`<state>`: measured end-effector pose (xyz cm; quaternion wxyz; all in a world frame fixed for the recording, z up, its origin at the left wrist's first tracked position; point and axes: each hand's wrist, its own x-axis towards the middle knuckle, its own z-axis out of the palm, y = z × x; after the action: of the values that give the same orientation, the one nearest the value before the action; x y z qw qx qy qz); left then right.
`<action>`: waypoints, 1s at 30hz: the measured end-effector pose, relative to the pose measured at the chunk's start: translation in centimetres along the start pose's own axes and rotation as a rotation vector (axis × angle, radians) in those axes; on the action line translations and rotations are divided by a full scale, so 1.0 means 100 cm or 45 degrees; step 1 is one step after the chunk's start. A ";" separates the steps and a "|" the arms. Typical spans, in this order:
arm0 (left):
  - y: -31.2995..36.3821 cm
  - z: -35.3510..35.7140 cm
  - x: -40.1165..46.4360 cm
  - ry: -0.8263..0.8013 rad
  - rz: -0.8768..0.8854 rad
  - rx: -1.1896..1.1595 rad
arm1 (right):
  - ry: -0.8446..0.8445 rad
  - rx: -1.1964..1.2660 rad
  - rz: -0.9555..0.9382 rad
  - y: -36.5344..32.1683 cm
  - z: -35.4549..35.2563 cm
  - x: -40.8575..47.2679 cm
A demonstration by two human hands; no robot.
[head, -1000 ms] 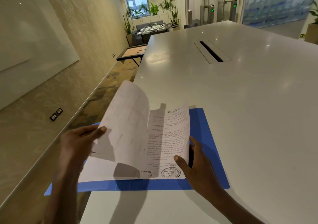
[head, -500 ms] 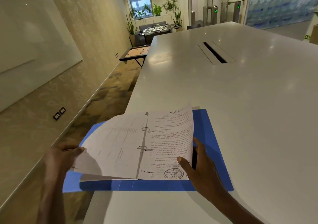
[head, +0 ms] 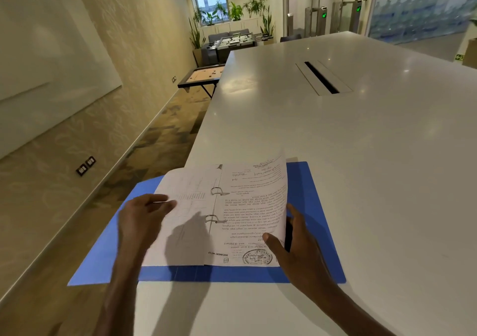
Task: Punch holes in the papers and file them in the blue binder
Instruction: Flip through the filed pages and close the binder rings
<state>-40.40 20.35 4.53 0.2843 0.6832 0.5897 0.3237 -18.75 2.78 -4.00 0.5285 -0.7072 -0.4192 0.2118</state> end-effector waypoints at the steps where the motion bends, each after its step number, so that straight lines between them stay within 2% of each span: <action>1: 0.014 0.012 -0.011 -0.076 0.074 -0.031 | -0.001 -0.007 -0.001 0.000 0.000 0.000; 5: 0.062 0.064 -0.052 -0.491 0.208 -0.183 | -0.010 -0.028 0.012 0.002 0.000 0.001; 8: 0.076 0.091 -0.066 -0.646 0.212 -0.209 | 0.000 -0.072 0.053 0.000 -0.002 0.003; 17: 0.083 0.117 -0.075 -0.775 0.111 -0.136 | -0.022 -0.088 0.043 0.000 -0.001 0.003; 20: 0.082 0.121 -0.077 -0.745 0.092 -0.092 | -0.029 -0.075 0.045 0.002 0.001 0.003; 30: 0.076 0.115 -0.076 -0.706 -0.039 -0.367 | -0.005 -0.004 0.040 -0.003 -0.002 0.002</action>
<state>-27.46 11.61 2.35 0.5331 0.6890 0.4479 0.2012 -18.61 2.91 -3.66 0.5233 -0.7141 -0.4092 0.2208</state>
